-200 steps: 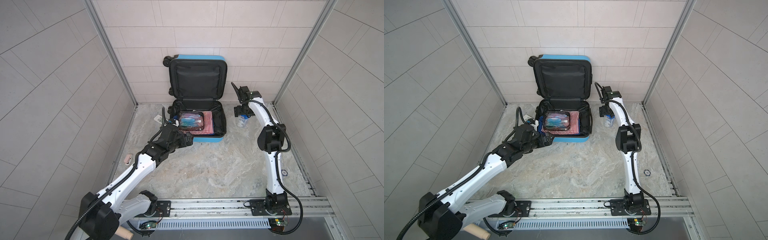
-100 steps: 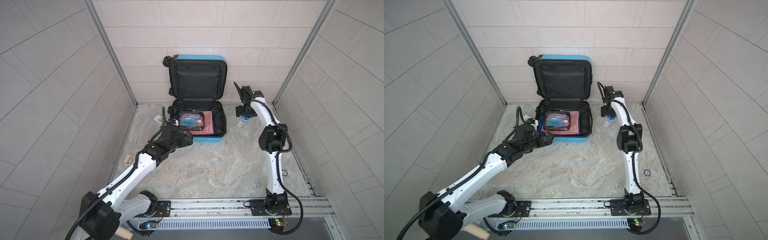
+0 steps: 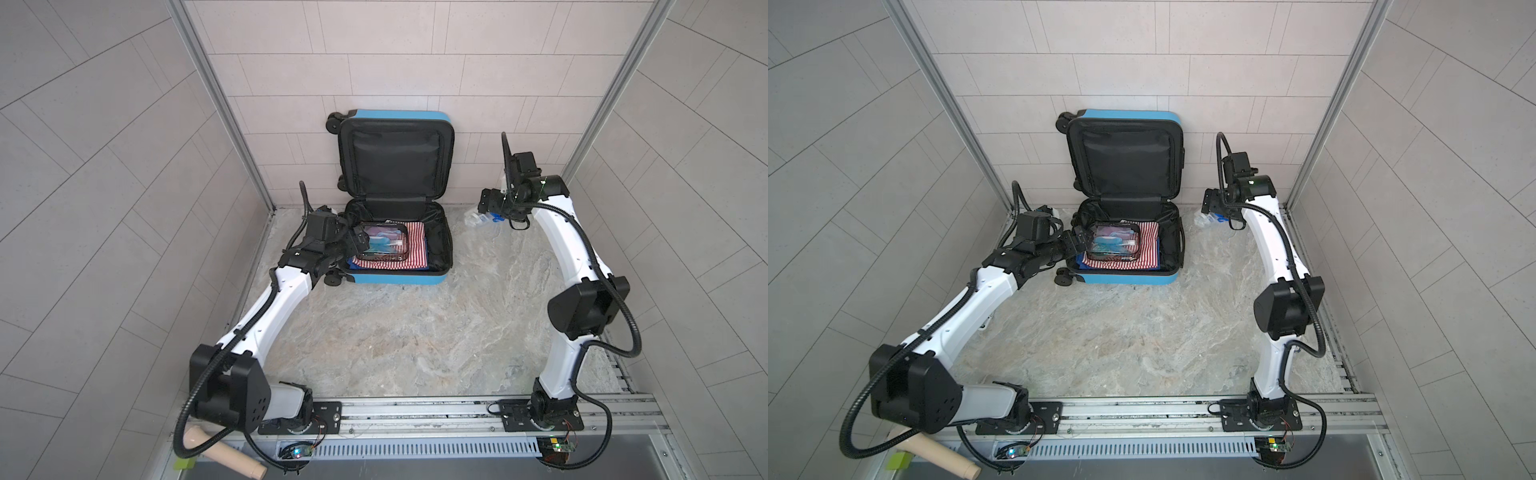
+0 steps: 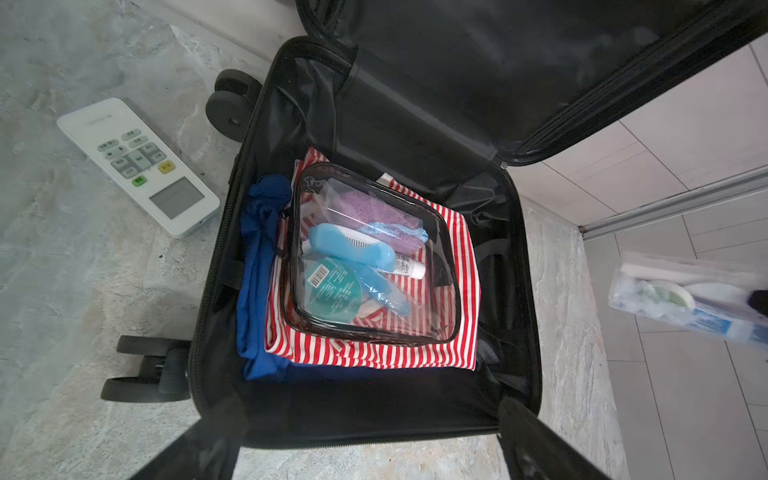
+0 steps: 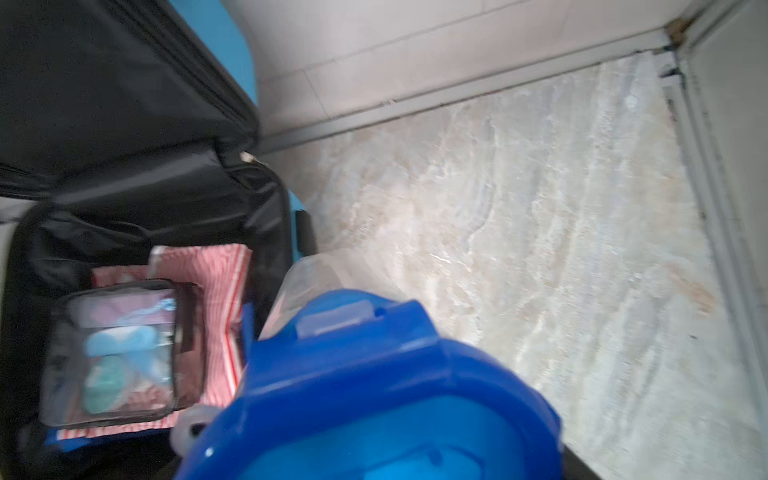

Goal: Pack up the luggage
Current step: 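Carry the container into the suitcase's far end with the right gripper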

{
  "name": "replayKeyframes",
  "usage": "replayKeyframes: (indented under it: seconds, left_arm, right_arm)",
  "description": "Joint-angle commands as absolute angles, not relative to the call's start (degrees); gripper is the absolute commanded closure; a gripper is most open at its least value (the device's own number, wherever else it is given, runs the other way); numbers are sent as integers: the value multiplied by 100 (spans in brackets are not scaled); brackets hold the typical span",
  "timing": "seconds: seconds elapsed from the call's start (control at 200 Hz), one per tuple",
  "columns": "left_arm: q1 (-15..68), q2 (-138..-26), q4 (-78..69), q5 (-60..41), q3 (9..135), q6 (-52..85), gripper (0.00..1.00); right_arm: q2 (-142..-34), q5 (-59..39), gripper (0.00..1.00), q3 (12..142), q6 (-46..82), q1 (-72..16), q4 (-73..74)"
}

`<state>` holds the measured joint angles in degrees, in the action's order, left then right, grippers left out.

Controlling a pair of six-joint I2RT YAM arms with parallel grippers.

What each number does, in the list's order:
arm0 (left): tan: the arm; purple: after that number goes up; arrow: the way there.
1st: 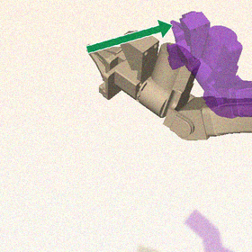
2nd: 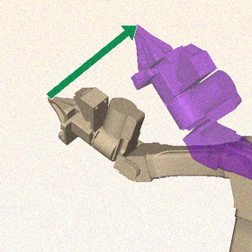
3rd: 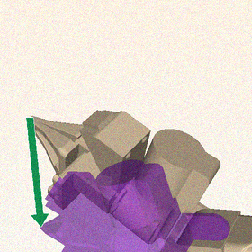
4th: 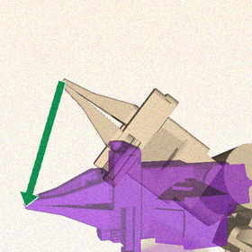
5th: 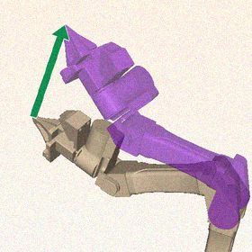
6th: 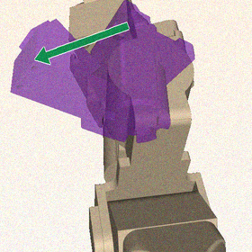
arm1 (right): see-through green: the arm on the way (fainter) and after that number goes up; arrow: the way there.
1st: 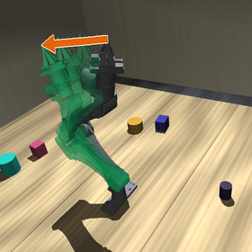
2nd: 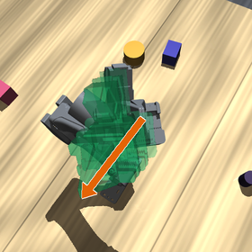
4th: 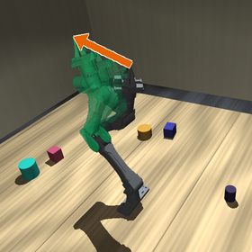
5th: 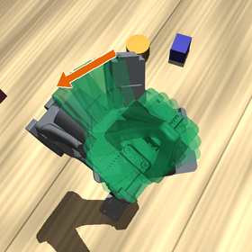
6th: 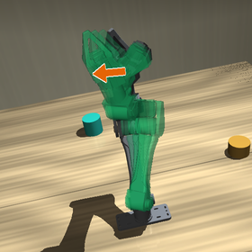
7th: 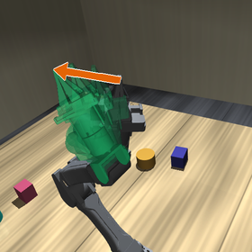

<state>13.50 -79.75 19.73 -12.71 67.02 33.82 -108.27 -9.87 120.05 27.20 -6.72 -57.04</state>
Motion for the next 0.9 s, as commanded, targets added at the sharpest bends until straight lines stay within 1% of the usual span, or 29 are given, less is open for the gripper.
replayKeyframes:
  seconds: [0.0, 0.075, 0.23, 0.37, 0.625, 0.706, 0.831, 0.896]
  left_arm:
    - [1323, -8124, 1848, -1588, 6919, 3469, 0]
    - [1321, -8148, 1739, -1646, 6885, 3515, 0]
    - [1320, -8032, 1577, -1697, 6619, 3593, 0]
    - [1321, -7894, 1528, -1702, 6411, 3571, 0]
    - [1284, -7829, 1861, -1725, 6512, 3297, 0]
    - [1259, -7777, 1874, -1726, 6472, 3278, 0]
    - [1208, -7681, 1881, -1716, 6374, 3280, 0]
    - [1178, -7639, 1890, -1727, 6311, 3278, 0]
  right_arm:
    - [-10803, -1975, 40, 11506, 3615, -918, -4203]
    - [-10919, -2216, 40, 11366, 4036, -1068, -3604]
    - [-11515, -2600, 41, 11471, 4820, -1336, -2596]
    - [-12243, -2781, 41, 11939, 5366, -1531, -2071]
    - [-13541, -2939, 41, 13478, 5809, -1781, -2010]
    - [-13999, -2995, 41, 14143, 5870, -1832, -2140]
    - [-14824, -3273, 41, 15201, 6038, -1872, -2318]
    - [-15118, -3437, 41, 15463, 6142, -1872, -2311]
